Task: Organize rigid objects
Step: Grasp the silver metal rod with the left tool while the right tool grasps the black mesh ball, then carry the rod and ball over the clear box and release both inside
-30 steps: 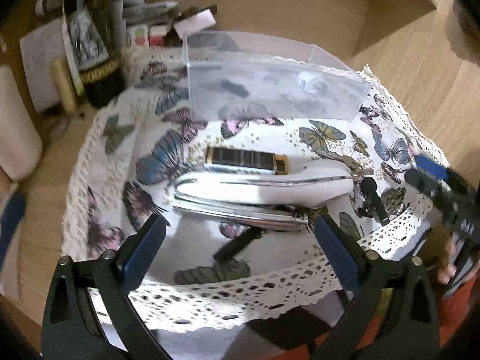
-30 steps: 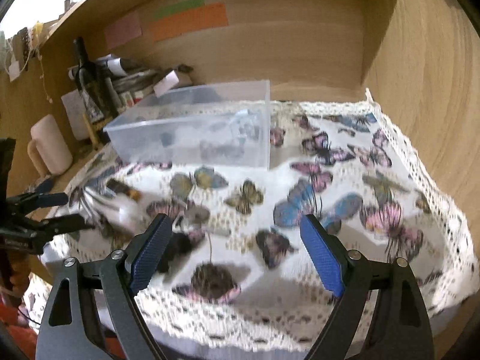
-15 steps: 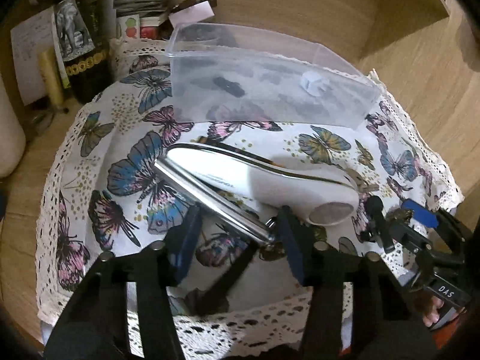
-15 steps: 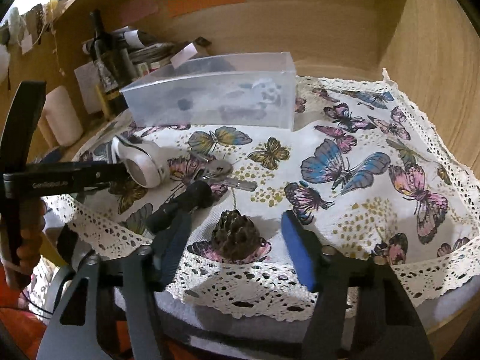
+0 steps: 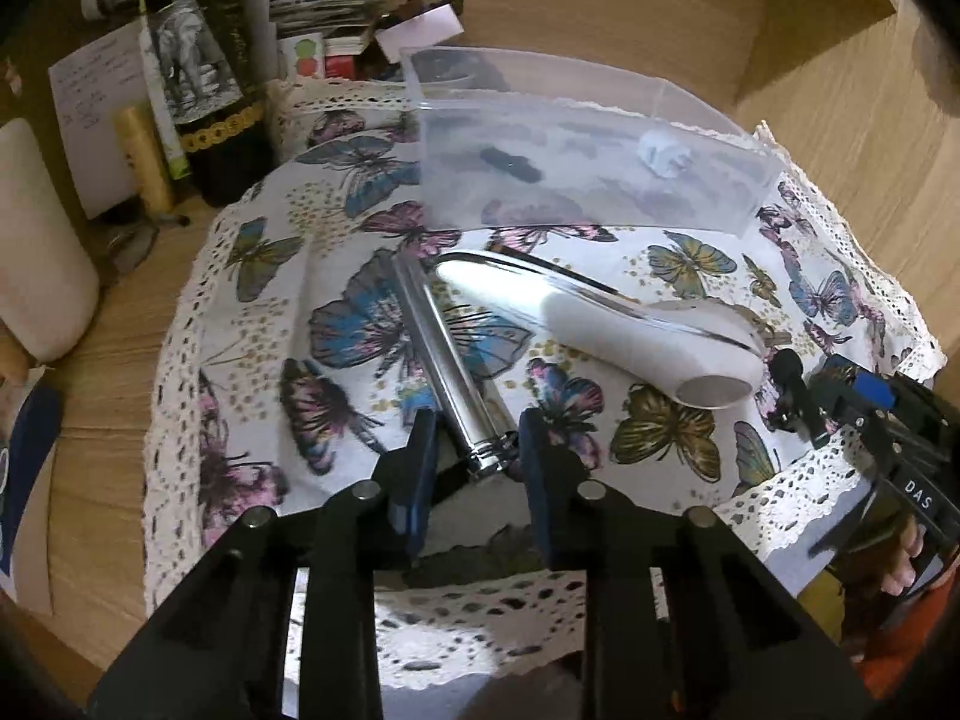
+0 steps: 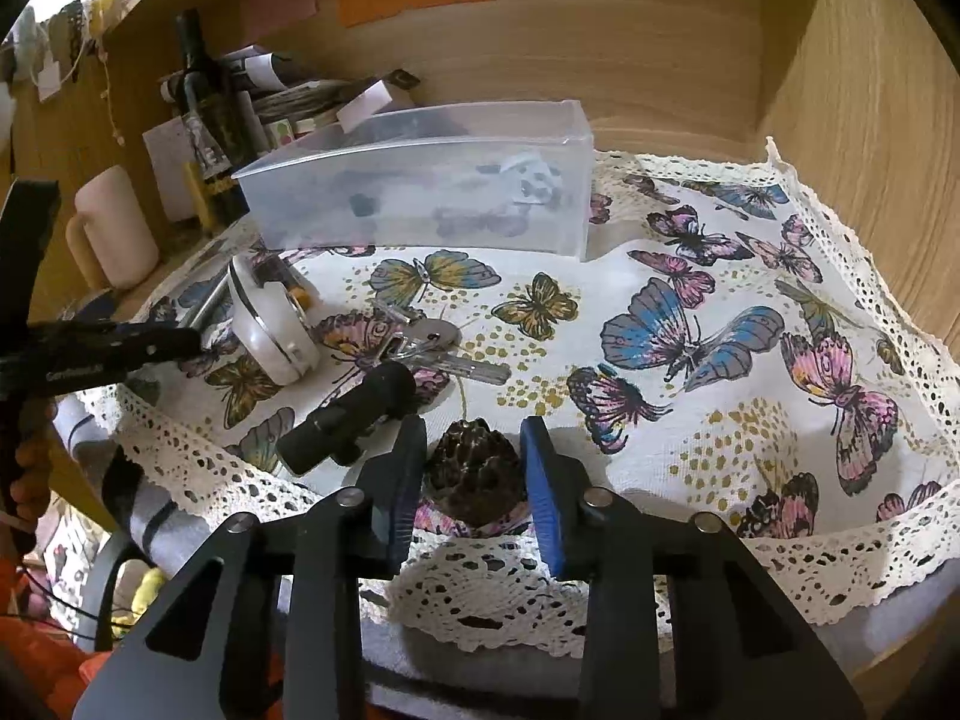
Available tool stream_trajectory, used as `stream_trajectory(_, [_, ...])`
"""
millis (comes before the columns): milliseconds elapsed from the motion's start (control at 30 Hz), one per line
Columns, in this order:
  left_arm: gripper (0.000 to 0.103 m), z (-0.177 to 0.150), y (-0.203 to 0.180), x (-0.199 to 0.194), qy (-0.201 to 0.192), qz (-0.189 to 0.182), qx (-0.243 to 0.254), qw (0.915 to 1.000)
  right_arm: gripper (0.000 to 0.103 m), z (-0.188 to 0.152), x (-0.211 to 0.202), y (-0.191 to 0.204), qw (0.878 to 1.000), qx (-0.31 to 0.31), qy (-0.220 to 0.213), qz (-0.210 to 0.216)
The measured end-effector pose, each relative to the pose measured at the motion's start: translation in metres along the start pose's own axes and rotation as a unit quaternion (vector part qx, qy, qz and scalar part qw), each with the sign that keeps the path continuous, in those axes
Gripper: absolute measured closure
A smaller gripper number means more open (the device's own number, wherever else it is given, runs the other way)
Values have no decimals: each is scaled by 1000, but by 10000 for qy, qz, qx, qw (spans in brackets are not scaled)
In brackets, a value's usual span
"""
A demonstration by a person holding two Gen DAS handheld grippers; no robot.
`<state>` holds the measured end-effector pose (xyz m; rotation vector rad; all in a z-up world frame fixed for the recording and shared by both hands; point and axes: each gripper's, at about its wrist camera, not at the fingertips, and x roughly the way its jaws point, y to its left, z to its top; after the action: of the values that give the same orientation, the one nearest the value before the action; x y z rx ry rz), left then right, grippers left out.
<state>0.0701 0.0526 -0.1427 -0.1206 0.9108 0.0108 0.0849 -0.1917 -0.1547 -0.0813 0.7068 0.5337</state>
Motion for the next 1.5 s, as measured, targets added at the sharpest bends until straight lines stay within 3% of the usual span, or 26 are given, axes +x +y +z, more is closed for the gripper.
stream_trajectory(100, [75, 5, 0, 4, 21, 55, -24, 10000, 73, 3, 2, 0, 10000, 7, -24, 5])
stream_trajectory(233, [66, 17, -1, 18, 0, 223, 7, 9998, 73, 8, 1, 1, 10000, -20, -70, -12])
stream_trajectory(367, [67, 27, 4, 27, -129, 349, -51, 9993, 73, 13, 0, 1, 9999, -15, -123, -44])
stream_trajectory(433, [83, 28, 9, 28, -177, 412, -101, 9989, 73, 15, -1, 0, 9998, -12, -160, -76])
stream_trajectory(600, [88, 21, 15, 16, -225, 387, -122, 9989, 73, 24, -5, -1, 9994, 2, -317, -121])
stream_trajectory(800, [88, 16, 16, -18, -630, 402, -62, 9972, 73, 42, -12, 0, 9980, 4, -622, -138])
stream_trajectory(1067, [88, 43, 11, -58, -1200, 231, 67, 9925, 74, 74, -25, 1, 9940, -96, -1072, -169])
stream_trajectory(1167, [88, 56, 10, -70, -1404, 178, 66, 9899, 87, 89, -29, 1, 9927, -141, -1189, -156])
stream_trajectory(1267, [88, 68, 9, -79, -1622, 187, 106, 9865, 88, 105, -29, -1, 9913, -162, -1299, -144])
stream_trajectory(1500, [88, 103, -2, -80, -1885, 112, 289, 9816, 86, 105, -14, -6, 9946, -207, -1008, -130])
